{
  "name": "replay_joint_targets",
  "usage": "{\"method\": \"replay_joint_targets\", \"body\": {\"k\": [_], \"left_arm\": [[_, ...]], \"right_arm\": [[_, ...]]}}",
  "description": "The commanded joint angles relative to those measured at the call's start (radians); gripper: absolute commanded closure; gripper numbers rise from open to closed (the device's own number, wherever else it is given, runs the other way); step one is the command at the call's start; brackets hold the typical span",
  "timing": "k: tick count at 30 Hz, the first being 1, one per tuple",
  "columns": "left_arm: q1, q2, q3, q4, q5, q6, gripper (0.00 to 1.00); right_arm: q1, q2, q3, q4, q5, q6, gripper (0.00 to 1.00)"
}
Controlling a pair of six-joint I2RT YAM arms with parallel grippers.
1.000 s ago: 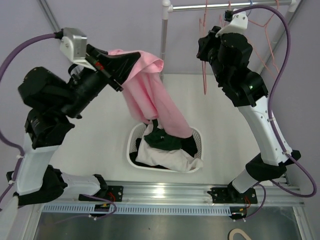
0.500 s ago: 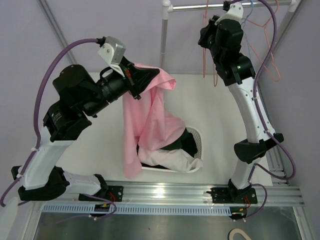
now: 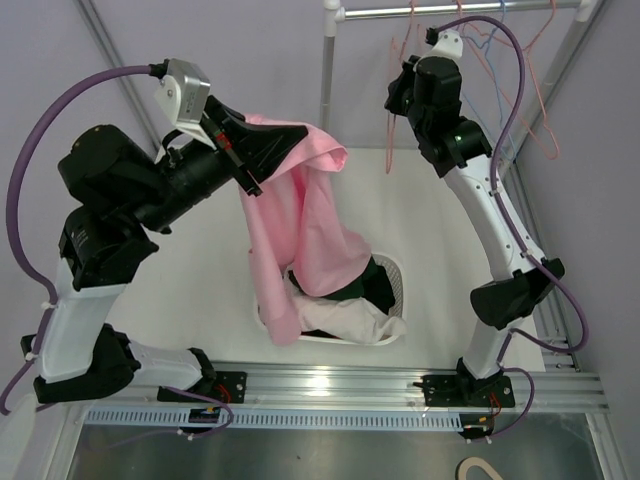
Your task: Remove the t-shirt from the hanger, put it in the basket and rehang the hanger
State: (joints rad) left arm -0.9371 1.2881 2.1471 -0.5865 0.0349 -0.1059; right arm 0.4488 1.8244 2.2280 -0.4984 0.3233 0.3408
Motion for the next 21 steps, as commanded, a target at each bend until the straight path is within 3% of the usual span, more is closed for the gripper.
{"method": "replay_joint_targets", "body": {"k": [1,2,4,9,14,17,21], "left_arm": [[-0.011,-0.015,-0.036,0.051,0.029,-0.023,0.99],[-0.011,-0.019,-0.053,0.063,0.033,-0.035,0.99],[-0.011,-0.032,-0.119,0.105,0.048,-0.051,0.99],[-0.015,0.010,-0.148,0.142,0.080,-0.072,0.99],[-0.032,0.065,-0.081,0.149,0.103,-0.064,0.99],[-0.034,0.088,-0.076,0.149,0.111,-0.067,0.99],[-0.037,0.045,-0.202,0.200,0.053,-0.089,0.99]], "right_arm": [[-0.002,-0.094,-0.082,0.078,0.002,0.020,1.00],[-0.002,-0.103,-0.094,0.083,0.005,0.018,1.00],[-0.002,-0.128,-0.122,0.086,0.006,0.015,0.82],[0.001,-0.151,-0.116,0.090,0.034,-0.012,0.70],[0.004,-0.172,-0.071,0.046,0.048,-0.031,0.69],[0.014,-0.220,-0.083,0.026,0.063,-0.045,0.57],[0.059,-0.315,-0.171,0.037,0.117,-0.071,0.56]]}}
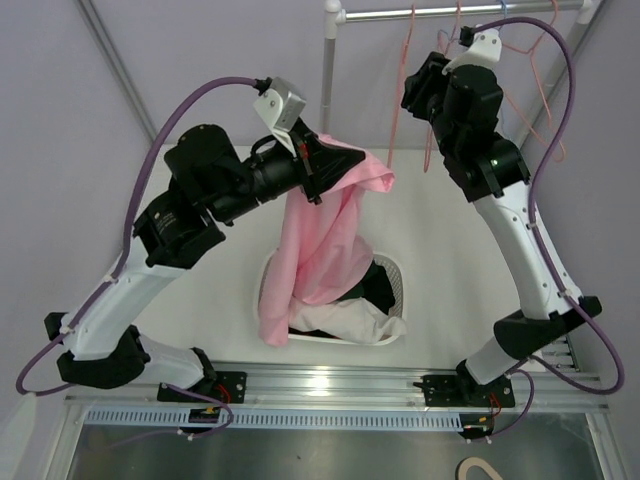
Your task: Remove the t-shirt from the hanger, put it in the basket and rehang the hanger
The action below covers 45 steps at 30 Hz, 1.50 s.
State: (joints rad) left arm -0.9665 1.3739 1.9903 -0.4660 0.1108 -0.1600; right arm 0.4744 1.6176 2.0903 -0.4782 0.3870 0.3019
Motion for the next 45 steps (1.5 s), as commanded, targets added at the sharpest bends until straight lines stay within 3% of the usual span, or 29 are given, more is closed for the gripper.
{"method": "replay_joint_targets", "body": {"k": [1,5,16,22,26,30,33,40,45], "left_arm": [[-0.008,-0.064,-0.133,0.101,-0.039,-0.042,0.99],[-0.006,-0.215,-0.498,0.223,-0.106,-0.105,0.99],[-0.008,-0.345,-0.945,0.216,-0.312,-0.228,0.99],[-0.008,-0.296,-1.186,0.237,-0.293,-0.358,0.99],[0.003,-0.105,-1.223,0.236,-0.213,-0.444,0.99],[-0.003,0.104,-1.222,0.331,-0.031,-0.519,1.00],[-0.037,0.220,-1.205,0.404,0.021,-0.546,0.99],[-0.090,0.180,-1.093,0.279,-0.105,-0.492,0.99],[-0.113,0.010,-1.062,0.152,-0.221,-0.464,0.74]], "right_arm": [[0.041,-0.128,-0.050,0.024,0.071,-0.040,0.56],[0.058,-0.211,-0.081,0.024,0.104,-0.060,0.56],[0.089,-0.311,-0.061,-0.003,0.102,-0.069,0.56],[0.119,-0.349,-0.047,-0.028,0.128,-0.093,0.55],[0.133,-0.377,-0.061,-0.036,0.130,-0.095,0.55],[0.141,-0.401,-0.091,-0.030,0.133,-0.092,0.55],[0.147,-0.404,-0.095,-0.042,0.141,-0.096,0.55],[0.147,-0.413,-0.102,-0.046,0.148,-0.101,0.55],[0.147,-0.417,-0.111,-0.039,0.151,-0.101,0.55]]}}
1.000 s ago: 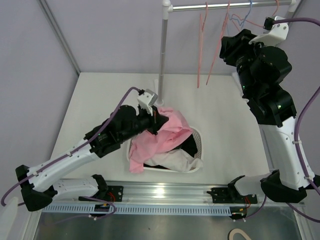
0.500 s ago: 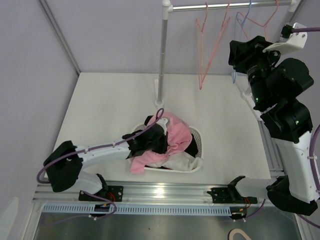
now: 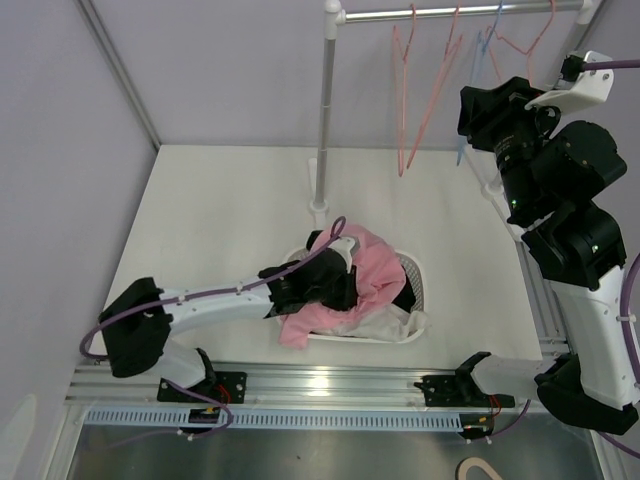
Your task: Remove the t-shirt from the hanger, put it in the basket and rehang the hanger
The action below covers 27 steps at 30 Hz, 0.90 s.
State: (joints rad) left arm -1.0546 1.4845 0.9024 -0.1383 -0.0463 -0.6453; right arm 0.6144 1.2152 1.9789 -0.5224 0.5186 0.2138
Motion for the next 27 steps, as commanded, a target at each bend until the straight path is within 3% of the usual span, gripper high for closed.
{"method": "replay_joint_targets", "body": {"k": [1,7,8,11,16,19,23,27], "left_arm": [[-0.027,-0.162,0.035,-0.194,-0.098,0.024,0.73],[-0.027,-0.303,0.093,-0.340,-0.171,0.053,0.61],[-0.027,-0.309,0.098,-0.349,-0.179,0.056,0.53],[-0.027,-0.320,0.096,-0.363,-0.193,0.070,0.42],[-0.027,-0.391,0.101,-0.363,-0.257,0.102,0.39],[-0.027,-0.482,0.116,-0.354,-0.296,0.150,0.29],[-0.027,-0.613,0.154,-0.382,-0.380,0.228,0.21],[-0.027,-0.754,0.161,-0.422,-0.451,0.309,0.11]], "right_arm": [[0.007,-0.014,-0.002,0.007,0.018,-0.011,0.55],[0.008,-0.011,-0.009,0.016,0.008,-0.002,0.54],[0.007,-0.009,-0.009,0.016,0.005,-0.001,0.54],[0.008,-0.005,-0.009,0.019,0.000,0.004,0.54],[0.008,-0.006,-0.003,0.009,-0.008,0.001,0.54],[0.011,-0.014,-0.006,-0.011,-0.031,-0.004,0.54],[0.013,-0.086,-0.092,-0.031,-0.038,0.009,0.51],[0.011,-0.234,-0.290,-0.016,-0.066,0.047,0.50]]}}
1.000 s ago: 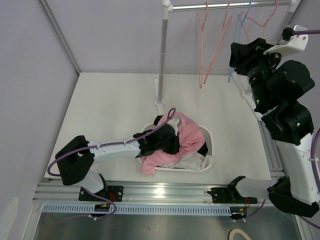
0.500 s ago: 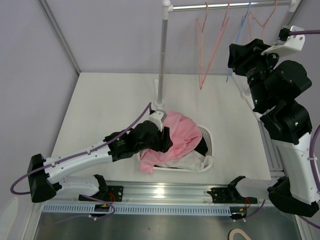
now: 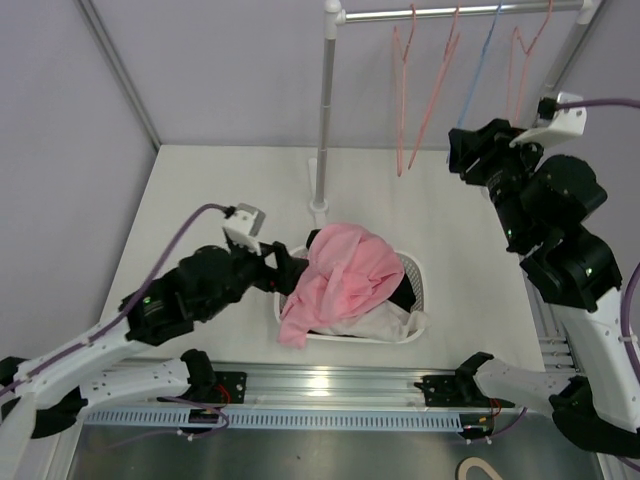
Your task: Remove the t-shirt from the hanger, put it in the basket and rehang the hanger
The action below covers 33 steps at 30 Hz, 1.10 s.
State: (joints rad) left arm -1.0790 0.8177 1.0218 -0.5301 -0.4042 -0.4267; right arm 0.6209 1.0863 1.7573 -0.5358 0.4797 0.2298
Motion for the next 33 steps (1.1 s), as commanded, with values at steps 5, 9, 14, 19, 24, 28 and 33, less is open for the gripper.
{"method": "replay_joint_targets", "body": {"k": [5,9,14,19,24,28,33], "left_arm": [[-0.002,-0.169,0.029,-0.080,-0.084,0.141,0.03],[-0.002,-0.207,-0.009,-0.082,-0.068,0.151,0.00],[-0.002,-0.245,-0.028,-0.071,-0.082,0.140,0.01],[-0.002,-0.322,-0.071,-0.064,-0.079,0.144,0.01],[-0.002,-0.393,-0.115,-0.085,-0.088,0.125,0.00],[-0.002,-0.419,-0.123,-0.094,-0.113,0.118,0.00],[-0.002,-0.407,-0.111,-0.107,-0.136,0.124,0.00]], "right_arm": [[0.007,-0.245,-0.277,-0.082,-0.049,0.083,0.41],[0.007,-0.345,-0.429,-0.128,-0.046,0.088,0.17],[0.007,-0.463,-0.586,-0.151,-0.084,0.094,0.01],[0.005,-0.551,-0.671,-0.173,-0.161,0.088,0.01],[0.007,-0.594,-0.737,-0.197,-0.164,0.069,0.00],[0.005,-0.585,-0.725,-0.208,-0.156,0.051,0.00],[0.007,-0.585,-0.714,-0.228,-0.145,0.057,0.01]]}}
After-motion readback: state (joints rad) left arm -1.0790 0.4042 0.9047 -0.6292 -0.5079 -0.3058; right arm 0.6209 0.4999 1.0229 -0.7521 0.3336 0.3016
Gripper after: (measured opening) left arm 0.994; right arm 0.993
